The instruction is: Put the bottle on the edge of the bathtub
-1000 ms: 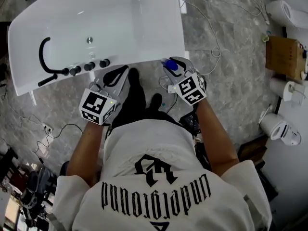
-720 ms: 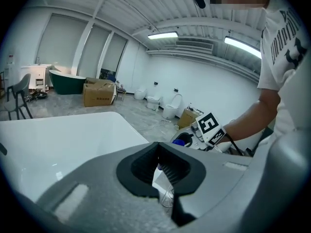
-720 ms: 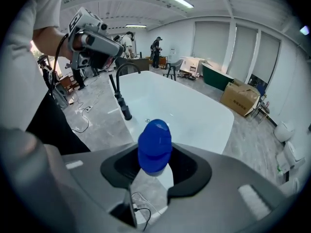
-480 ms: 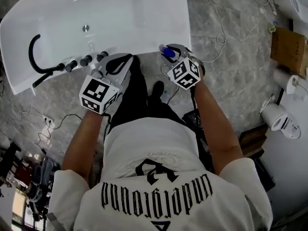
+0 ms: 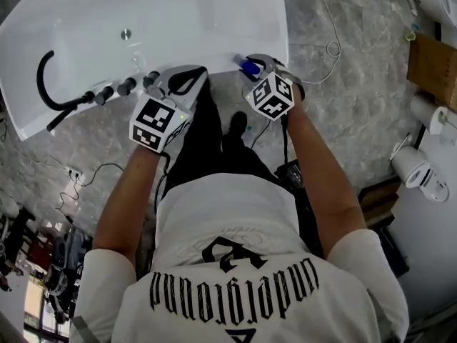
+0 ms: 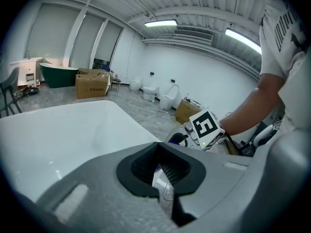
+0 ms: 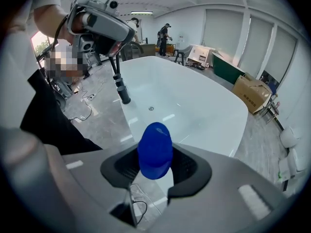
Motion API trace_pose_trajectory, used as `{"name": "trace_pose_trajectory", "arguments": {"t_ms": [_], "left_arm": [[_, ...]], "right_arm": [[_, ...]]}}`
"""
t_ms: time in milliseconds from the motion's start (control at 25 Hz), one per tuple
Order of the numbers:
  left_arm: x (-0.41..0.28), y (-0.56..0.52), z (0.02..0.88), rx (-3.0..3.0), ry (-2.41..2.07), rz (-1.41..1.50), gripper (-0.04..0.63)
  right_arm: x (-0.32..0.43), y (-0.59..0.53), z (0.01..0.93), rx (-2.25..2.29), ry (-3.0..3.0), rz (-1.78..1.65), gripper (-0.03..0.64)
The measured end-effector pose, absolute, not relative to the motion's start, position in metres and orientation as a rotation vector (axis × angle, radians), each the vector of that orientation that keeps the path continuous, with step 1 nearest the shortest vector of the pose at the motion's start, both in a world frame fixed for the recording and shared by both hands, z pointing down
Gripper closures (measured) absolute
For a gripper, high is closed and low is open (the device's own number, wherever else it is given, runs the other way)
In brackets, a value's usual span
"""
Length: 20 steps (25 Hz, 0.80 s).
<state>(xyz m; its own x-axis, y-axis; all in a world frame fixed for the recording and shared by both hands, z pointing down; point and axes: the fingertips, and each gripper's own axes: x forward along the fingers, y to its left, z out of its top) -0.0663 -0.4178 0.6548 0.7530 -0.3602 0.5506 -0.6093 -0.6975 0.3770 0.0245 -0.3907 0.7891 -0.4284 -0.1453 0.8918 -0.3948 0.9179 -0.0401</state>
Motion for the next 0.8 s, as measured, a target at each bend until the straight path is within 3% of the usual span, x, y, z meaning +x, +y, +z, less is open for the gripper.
{"name": "trace_pose_trajectory", "arguments": {"t_ms": [560, 800], "left_arm": [[-0.072, -0.408, 0.663, 2.379, -0.729, 0.599, 0.589], [-0.072, -0.399, 0.664, 2.386, -0.72, 0.607, 0.589]], "right_arm": [[0.016, -0.382, 0.798, 0.396, -2.023, 0.274, 0.462], [0.015, -0.381, 0.793, 0.426, -2.037, 0.288, 0.415]]}}
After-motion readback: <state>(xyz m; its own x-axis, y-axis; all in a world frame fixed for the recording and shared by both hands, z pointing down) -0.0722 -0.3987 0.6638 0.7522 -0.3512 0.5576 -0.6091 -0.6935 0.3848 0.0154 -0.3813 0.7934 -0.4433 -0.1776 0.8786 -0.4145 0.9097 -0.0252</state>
